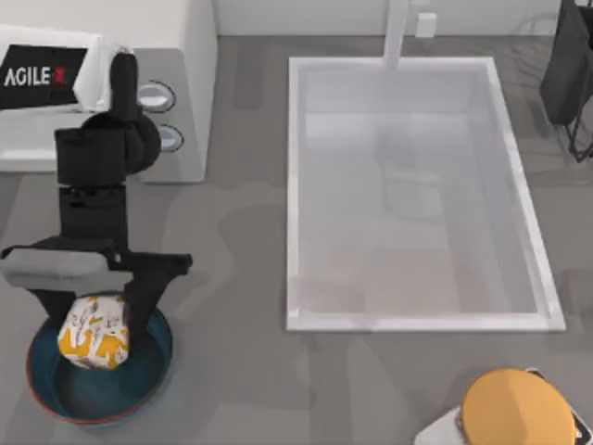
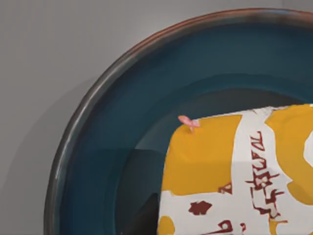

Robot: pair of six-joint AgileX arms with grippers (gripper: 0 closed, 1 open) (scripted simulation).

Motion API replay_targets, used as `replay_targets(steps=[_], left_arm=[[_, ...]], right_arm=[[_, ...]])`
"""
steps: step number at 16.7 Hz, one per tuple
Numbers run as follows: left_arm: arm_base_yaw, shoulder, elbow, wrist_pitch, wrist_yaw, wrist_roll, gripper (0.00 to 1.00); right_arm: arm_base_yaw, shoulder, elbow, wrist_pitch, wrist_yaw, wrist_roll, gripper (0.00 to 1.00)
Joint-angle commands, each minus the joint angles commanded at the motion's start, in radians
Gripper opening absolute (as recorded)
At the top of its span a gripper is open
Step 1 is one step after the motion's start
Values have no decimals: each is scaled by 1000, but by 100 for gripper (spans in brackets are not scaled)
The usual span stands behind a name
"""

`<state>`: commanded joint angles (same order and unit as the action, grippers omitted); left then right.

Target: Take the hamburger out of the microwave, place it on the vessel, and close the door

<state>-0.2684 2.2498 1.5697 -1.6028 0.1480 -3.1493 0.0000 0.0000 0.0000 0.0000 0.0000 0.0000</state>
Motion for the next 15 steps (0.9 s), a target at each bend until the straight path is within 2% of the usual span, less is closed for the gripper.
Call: replay_targets(steps=[9, 15], left_arm=[[-5, 17, -56, 55, 2, -3, 0], [-5, 17, -56, 55, 2, -3, 45]], right_arm=[[0, 0, 0, 0, 0, 0, 100], [0, 0, 0, 0, 0, 0, 100]])
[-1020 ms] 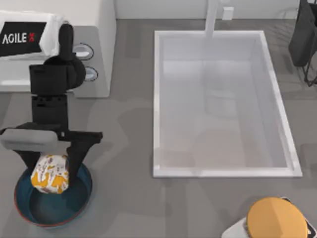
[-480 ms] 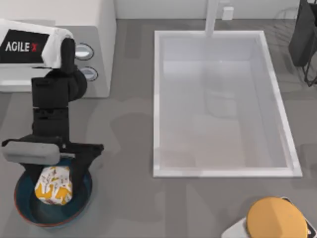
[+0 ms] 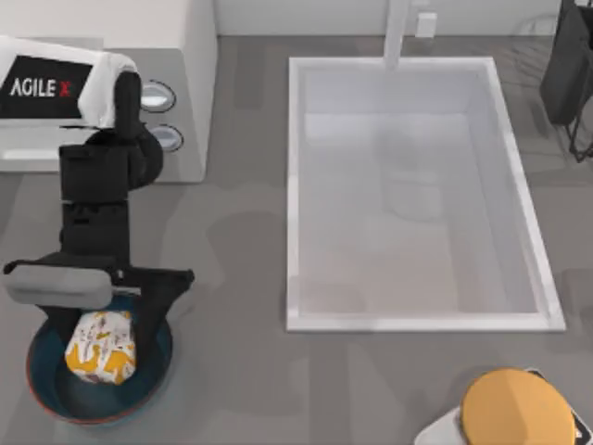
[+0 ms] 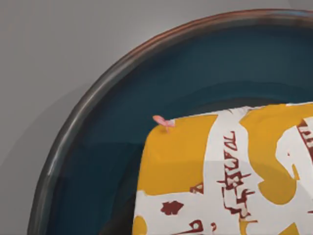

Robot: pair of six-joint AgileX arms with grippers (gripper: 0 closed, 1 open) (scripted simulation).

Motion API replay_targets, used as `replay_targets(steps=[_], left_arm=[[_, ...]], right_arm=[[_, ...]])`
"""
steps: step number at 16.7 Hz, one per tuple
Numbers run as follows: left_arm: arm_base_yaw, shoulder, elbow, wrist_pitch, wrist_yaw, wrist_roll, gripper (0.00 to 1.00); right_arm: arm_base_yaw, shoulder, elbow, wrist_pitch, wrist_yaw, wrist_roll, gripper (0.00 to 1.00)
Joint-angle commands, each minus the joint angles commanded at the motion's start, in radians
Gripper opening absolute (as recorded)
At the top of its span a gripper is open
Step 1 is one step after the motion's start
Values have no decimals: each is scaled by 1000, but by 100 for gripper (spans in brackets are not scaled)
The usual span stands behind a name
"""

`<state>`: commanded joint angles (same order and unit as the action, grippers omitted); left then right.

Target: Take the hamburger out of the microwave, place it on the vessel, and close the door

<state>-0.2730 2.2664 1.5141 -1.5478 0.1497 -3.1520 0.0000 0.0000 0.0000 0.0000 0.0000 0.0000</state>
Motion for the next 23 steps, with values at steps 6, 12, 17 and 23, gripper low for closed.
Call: replay_targets(steps=[6, 12, 17, 23], left_arm=[[0, 0, 0, 0, 0, 0, 90], [0, 0, 0, 0, 0, 0, 100], [0, -13, -1, -7, 2, -6, 100], [3, -209, -158, 105, 4, 207, 100]], right_arm=[[0, 0, 0, 0, 0, 0, 100], [0, 0, 0, 0, 0, 0, 100], [0, 0, 0, 0, 0, 0, 100], [0, 0, 0, 0, 0, 0, 100]])
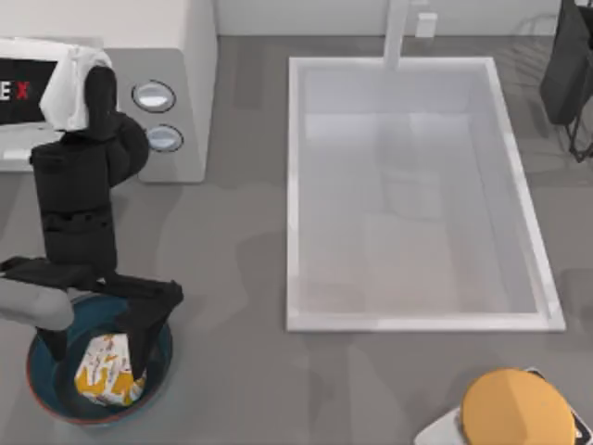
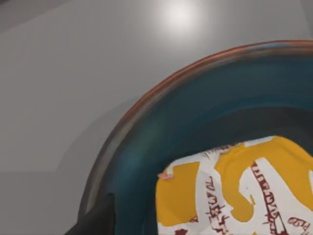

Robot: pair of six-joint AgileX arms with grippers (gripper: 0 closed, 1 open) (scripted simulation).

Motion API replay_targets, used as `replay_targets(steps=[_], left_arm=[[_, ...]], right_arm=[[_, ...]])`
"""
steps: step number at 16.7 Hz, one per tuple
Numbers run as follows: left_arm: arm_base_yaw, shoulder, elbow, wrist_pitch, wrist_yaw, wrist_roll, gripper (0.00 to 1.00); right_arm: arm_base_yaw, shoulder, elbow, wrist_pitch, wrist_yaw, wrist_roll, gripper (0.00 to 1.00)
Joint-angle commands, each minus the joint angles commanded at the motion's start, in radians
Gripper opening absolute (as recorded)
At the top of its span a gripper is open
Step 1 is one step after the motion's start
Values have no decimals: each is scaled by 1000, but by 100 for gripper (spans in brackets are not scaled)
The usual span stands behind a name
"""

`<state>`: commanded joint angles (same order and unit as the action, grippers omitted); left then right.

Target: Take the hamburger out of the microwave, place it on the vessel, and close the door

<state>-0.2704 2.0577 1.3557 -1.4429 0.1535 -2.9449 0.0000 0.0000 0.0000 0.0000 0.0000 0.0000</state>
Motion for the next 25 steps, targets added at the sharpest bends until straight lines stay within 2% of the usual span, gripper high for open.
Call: replay_targets(steps=[3, 6, 14, 18, 21, 25], left_arm=[[8, -210, -164, 129, -2, 250, 100], [26, -480, -365, 302, -10, 597, 100], [115, -1297, -922, 852, -64, 1805, 100], [170, -1634, -1127, 1095, -96, 2323, 100], [209, -1821, -1234, 1243, -119, 2607, 100], [252, -1990, -1326, 1387, -143, 2849, 100]], right_arm=[[0, 0, 0, 0, 0, 0, 100], [0, 0, 0, 0, 0, 0, 100], [0, 0, 0, 0, 0, 0, 100], [0, 0, 0, 0, 0, 0, 100], [0, 0, 0, 0, 0, 0, 100], [0, 0, 0, 0, 0, 0, 100]])
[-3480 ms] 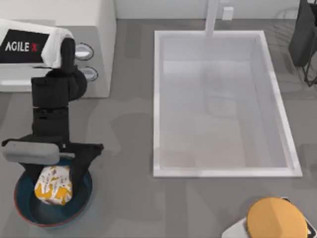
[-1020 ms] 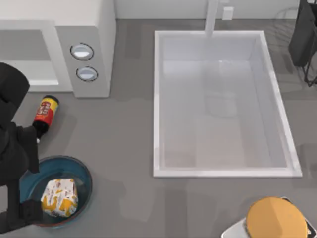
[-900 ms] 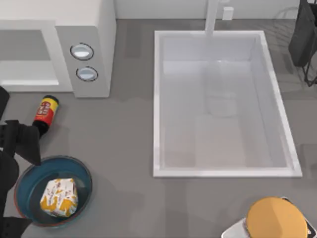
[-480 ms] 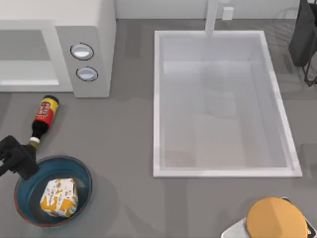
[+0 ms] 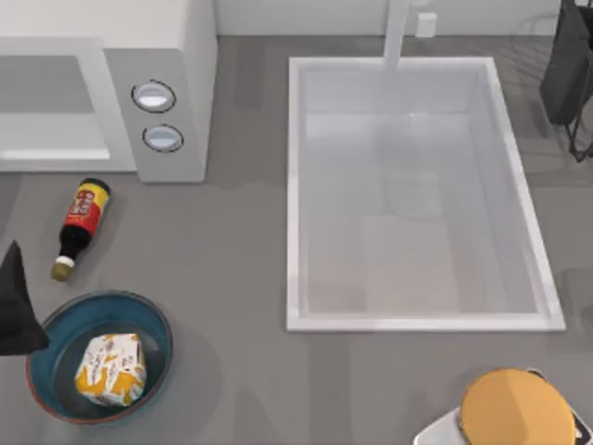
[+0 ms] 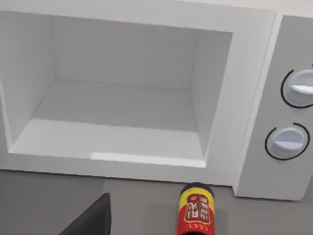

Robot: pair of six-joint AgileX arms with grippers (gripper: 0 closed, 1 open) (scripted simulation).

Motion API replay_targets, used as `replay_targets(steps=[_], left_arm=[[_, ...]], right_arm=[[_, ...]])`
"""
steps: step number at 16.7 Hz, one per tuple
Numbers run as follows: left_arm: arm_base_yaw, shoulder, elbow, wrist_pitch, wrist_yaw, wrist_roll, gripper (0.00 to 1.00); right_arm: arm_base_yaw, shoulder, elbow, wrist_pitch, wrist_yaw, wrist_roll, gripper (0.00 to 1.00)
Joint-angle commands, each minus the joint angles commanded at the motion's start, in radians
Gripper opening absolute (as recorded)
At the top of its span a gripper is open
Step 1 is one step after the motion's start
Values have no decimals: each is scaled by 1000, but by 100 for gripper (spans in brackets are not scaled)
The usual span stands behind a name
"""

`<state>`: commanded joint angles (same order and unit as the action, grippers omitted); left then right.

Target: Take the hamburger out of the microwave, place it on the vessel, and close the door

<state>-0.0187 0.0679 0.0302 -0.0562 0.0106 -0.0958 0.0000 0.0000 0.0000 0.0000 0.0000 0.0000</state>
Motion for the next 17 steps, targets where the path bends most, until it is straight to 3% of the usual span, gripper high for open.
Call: replay_targets(steps=[3, 9, 17], left_arm=[[17, -60, -28, 51, -9, 85, 100], [19, -68, -30, 56, -11, 96, 100], [19, -68, -30, 56, -11, 96, 40]], right_arm=[[0, 0, 0, 0, 0, 0, 100], [0, 0, 0, 0, 0, 0, 100], [0, 0, 0, 0, 0, 0, 100]])
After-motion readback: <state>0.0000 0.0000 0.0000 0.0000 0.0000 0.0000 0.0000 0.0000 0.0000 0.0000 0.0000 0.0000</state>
